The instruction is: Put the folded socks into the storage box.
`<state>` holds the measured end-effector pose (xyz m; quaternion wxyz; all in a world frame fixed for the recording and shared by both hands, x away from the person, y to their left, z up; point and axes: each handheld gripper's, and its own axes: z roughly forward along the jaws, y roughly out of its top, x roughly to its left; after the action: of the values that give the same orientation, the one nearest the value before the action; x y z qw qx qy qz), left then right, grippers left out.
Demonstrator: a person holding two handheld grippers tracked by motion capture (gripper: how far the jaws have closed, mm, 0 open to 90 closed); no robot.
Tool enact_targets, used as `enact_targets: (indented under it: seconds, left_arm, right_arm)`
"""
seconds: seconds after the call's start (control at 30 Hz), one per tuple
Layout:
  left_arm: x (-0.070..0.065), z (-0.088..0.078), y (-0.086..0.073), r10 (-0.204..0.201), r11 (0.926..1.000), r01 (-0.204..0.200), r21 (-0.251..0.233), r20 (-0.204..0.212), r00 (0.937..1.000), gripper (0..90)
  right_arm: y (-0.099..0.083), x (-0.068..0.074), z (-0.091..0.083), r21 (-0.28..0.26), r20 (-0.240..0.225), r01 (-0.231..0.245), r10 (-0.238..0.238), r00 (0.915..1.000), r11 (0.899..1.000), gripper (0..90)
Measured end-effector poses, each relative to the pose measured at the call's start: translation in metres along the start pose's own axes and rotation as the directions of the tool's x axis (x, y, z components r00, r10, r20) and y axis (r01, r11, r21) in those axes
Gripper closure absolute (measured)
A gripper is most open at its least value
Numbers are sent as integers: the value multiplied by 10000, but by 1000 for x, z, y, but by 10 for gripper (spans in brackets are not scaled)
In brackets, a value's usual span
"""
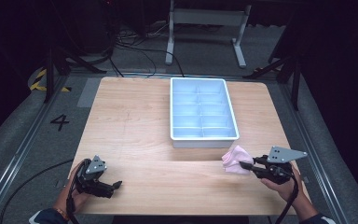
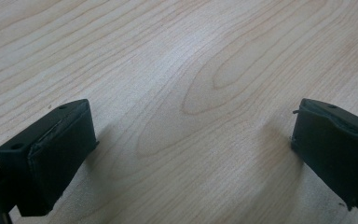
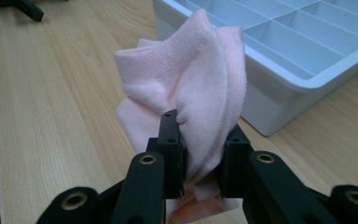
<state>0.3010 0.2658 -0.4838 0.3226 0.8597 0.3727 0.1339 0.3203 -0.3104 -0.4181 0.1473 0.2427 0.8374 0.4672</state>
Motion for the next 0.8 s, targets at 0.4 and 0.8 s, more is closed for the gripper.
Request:
enact_targets:
  seconds: [0.4,0.8]
  left_arm:
    - [0,0,0,8,10000,-8,-4,3,10000,0]
    - [0,0,0,19,10000,-19,2,24,10000,0]
  right_arm:
    - [15,-11,-16,-539,451,100,-76,9990,9985,752]
    - [34,-32,-24,-544,1055,253,-195,9942,9982,752]
